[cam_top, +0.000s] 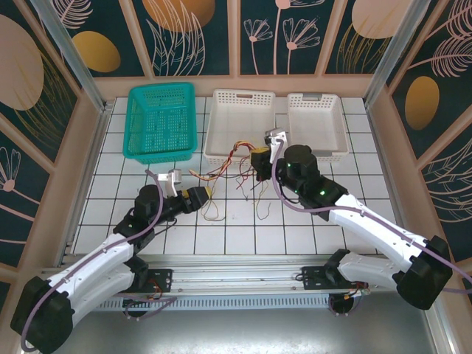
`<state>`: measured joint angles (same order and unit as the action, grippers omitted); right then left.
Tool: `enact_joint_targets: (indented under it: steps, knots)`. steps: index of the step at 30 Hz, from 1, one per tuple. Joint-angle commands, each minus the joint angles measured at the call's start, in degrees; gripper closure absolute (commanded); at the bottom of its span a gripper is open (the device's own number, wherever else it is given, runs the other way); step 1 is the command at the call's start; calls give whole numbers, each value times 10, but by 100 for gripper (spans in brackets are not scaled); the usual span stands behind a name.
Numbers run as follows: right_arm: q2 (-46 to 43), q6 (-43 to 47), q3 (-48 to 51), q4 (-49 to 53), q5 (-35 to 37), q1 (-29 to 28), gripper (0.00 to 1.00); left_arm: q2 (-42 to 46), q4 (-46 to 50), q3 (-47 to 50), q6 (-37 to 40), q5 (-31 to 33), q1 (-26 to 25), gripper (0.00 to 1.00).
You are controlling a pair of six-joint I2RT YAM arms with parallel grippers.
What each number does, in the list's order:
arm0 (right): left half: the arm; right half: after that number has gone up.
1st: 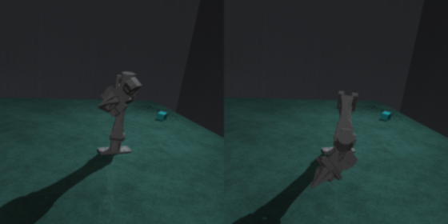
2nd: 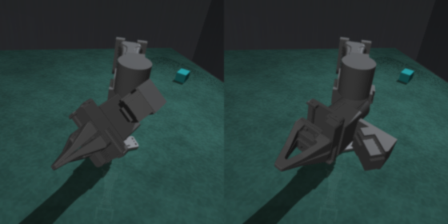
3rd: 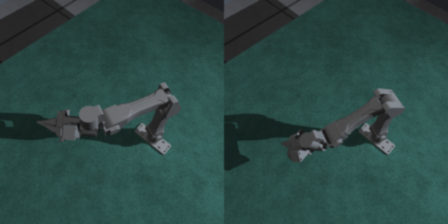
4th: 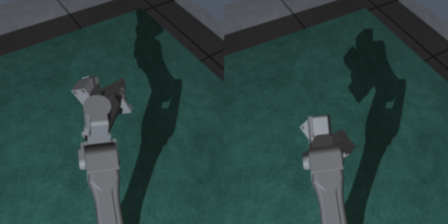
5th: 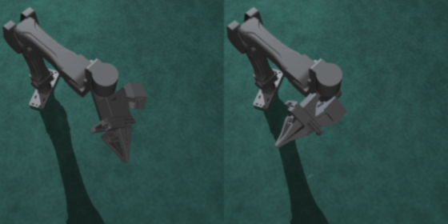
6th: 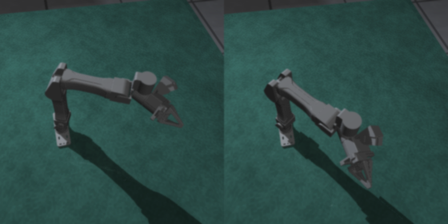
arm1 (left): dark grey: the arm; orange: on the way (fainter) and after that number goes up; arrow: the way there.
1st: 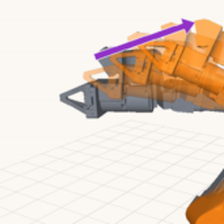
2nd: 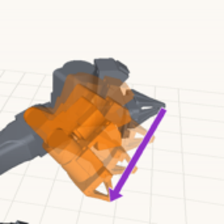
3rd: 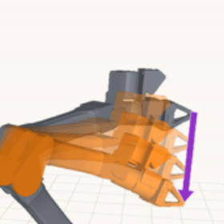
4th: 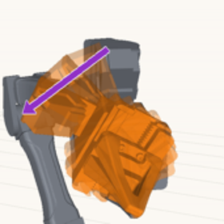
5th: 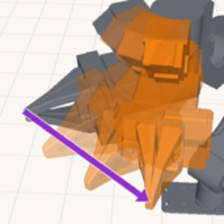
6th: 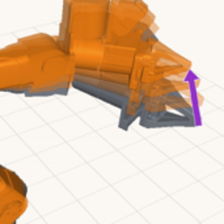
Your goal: Untangle the cables
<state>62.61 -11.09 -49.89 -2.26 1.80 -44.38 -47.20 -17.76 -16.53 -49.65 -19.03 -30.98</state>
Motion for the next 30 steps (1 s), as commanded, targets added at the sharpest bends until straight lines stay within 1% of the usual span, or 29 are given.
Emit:
enact_joint_targets:
  steps: [1,5,12,14,17,19,24,30]
  knots:
    - [-9,-14,-12,-8,-7,-7,100,6,-53,12,-22,13,-2,31]
    - [-7,-18,-10,-9,-14,-10,100,-1,-72,16,-32,11,-3,35]
    - [-5,-23,-6,-15,-28,-17,100,0,-96,26,-47,16,-3,34]
    - [-3,-26,-5,-16,-32,-18,100,-4,-94,24,-45,15,-3,37]
    - [-2,-27,-6,-18,-32,-20,100,-9,-96,27,-47,15,-3,44]
    - [-2,-28,-6,-19,-33,-21,100,-9,-96,29,-47,15,-2,46]
    - [-2,-32,-7,-21,-41,-23,100,-8,-91,28,-45,18,-3,53]
    - [1,-38,-4,-28,-51,-25,100,-11,-96,28,-47,20,-2,55]
